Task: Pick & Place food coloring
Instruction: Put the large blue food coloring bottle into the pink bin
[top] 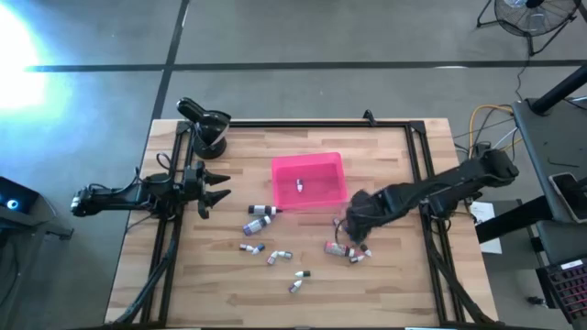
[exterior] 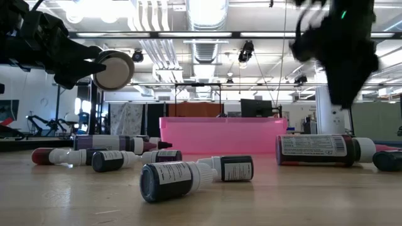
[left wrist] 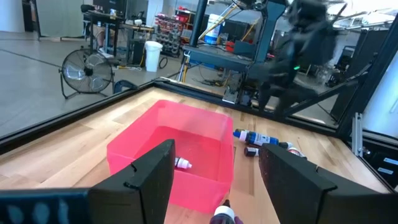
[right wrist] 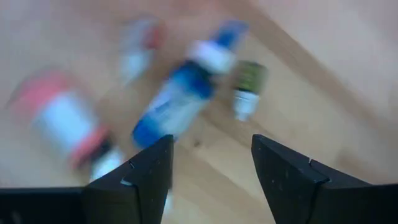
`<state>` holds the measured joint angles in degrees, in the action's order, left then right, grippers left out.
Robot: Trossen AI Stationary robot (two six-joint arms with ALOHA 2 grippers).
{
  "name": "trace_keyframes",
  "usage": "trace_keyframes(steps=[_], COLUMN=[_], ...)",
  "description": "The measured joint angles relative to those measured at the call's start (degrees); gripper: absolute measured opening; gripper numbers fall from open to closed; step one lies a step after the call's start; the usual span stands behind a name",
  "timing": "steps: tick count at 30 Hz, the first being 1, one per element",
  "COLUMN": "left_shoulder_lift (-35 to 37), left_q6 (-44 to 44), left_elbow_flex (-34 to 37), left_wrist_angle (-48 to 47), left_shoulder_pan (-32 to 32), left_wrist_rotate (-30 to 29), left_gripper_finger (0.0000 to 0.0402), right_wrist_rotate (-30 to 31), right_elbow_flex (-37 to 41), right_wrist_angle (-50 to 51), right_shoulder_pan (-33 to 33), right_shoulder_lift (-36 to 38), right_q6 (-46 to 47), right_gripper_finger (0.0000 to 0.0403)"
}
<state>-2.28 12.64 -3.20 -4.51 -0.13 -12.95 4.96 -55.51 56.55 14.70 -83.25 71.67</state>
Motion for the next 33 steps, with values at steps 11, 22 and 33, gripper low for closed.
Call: trace_keyframes(steps=[11, 22, 33], left_shoulder_lift=[-0.02, 0.00, -0.01], left_q6=[0.00, 0.00, 0.02], left_elbow_flex=[-0.04, -0.11, -0.11], left_wrist_angle=[0.04, 0.21, 0.19], left_shoulder_pan=[-0.01, -0.01, 0.01], left_wrist_rotate=[-0.02, -0.02, 0.00], left_gripper_finger=[0.0208, 0.0208, 0.0208], right_wrist_rotate=[0.17, 7.02, 3.51], right_elbow_flex=[8.02, 8.66, 9.26], right_wrist_angle=[-15.38, -15.54, -17.91], right_shoulder_pan=[-0.74, -6.69, -9.63], right_shoulder_lift=[1.02, 0.69, -0.17], right_q6=[27.42, 27.83, 22.59], right_gripper_finger=[0.0210, 0.0205, 0.0205])
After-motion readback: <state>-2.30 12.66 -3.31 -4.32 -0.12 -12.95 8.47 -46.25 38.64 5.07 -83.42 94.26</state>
